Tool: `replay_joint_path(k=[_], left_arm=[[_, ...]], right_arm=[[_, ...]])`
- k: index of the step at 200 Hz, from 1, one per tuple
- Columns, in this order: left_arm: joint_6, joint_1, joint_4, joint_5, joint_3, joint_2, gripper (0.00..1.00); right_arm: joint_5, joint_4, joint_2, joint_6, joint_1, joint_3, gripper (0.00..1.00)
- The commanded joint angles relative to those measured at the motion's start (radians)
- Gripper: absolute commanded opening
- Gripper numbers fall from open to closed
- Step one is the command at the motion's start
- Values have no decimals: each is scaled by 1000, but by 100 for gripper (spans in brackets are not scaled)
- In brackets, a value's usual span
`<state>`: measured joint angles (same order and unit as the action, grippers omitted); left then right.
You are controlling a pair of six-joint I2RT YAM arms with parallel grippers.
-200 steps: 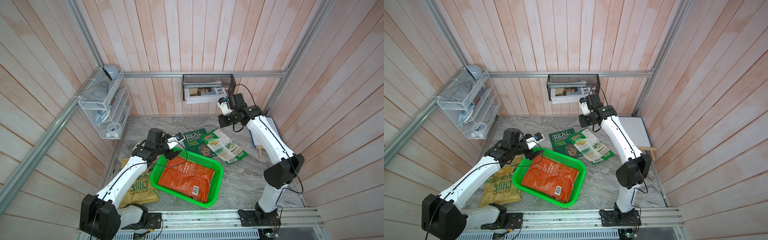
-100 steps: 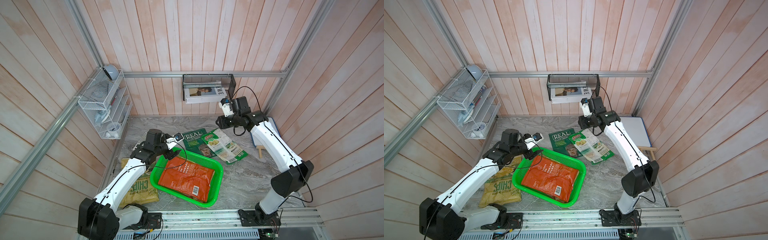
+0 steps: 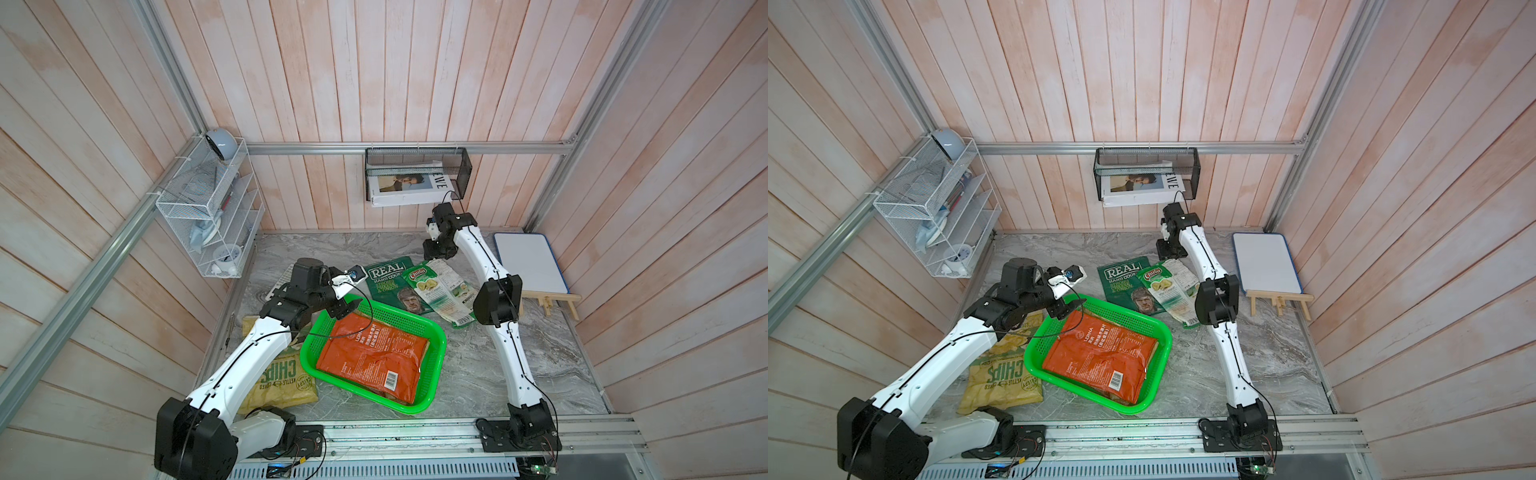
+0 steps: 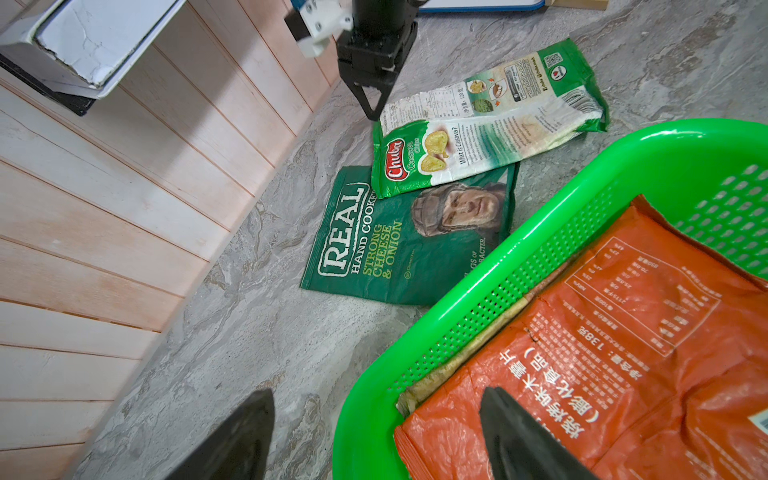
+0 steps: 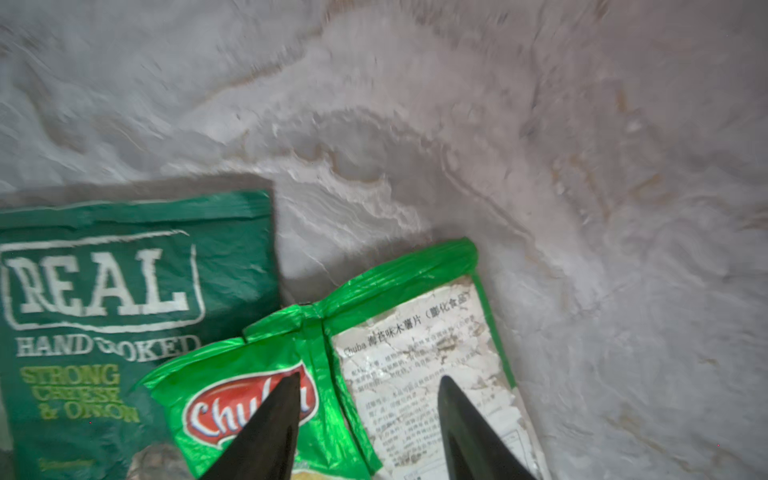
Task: Put the potato chips into the basket
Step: Pick up the potato chip from the center of the board.
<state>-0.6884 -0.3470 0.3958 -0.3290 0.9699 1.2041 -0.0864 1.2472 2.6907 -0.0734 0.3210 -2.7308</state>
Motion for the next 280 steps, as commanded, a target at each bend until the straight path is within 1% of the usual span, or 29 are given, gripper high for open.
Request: replay_joint_path(k=[1, 9, 13, 24, 41, 50, 63, 71, 116, 137, 152, 172, 186, 200, 216, 232, 249, 266, 280], left_arm=[[5, 2, -12, 14, -11, -18, 83], [5, 2, -11, 12, -11, -16, 83], [7, 2, -11, 12, -10, -17, 83], [10, 2, -11, 6, -7, -14, 83], [13, 2, -11, 1, -8, -12, 83], [13, 0, -11, 2, -7, -11, 83], [12, -1, -12, 2, -8, -11, 83], [12, -1, -12, 4, -9, -12, 83], [6, -1, -16, 16, -14, -8, 83], [4, -1, -20, 22, -17, -3, 83], [3, -1, -21, 30, -19, 2, 83], [10, 0, -43, 42, -22, 7, 83], [24, 4, -67, 54, -23, 5, 83], [44, 13, -104, 62, -27, 3, 83], [78, 34, -166, 72, -37, 5, 83], [105, 52, -204, 102, -36, 5, 83], [114, 60, -236, 134, -44, -3, 83], [119, 63, -260, 154, -50, -8, 83], [121, 64, -268, 176, -54, -9, 83]], right_arm=[[2, 167, -13, 11, 11, 53, 57], [-5, 126, -38, 9, 16, 145, 57], [-8, 103, -78, 9, 20, 198, 57], [-17, 42, -127, 6, 25, 314, 57], [-33, -17, -164, -5, 25, 420, 55], [-30, -22, -163, -8, 26, 433, 49], [-30, -17, -150, -8, 24, 429, 37], [-25, -12, -141, -9, 24, 422, 34], [-13, 31, -95, 3, 24, 354, 0], [-17, 43, -112, 1, 24, 321, 0], [-11, 43, -153, -1, 24, 300, 0], [1, 20, -249, -7, 26, 295, 0], [10, -10, -337, -9, 31, 319, 0], [34, -63, -442, -18, 49, 390, 0], [64, -133, -568, -23, 83, 508, 0], [128, -190, -690, -25, 119, 625, 0], [155, -267, -807, -31, 152, 731, 0], [184, -340, -913, -24, 205, 809, 0], [202, -412, -993, -27, 271, 883, 0]])
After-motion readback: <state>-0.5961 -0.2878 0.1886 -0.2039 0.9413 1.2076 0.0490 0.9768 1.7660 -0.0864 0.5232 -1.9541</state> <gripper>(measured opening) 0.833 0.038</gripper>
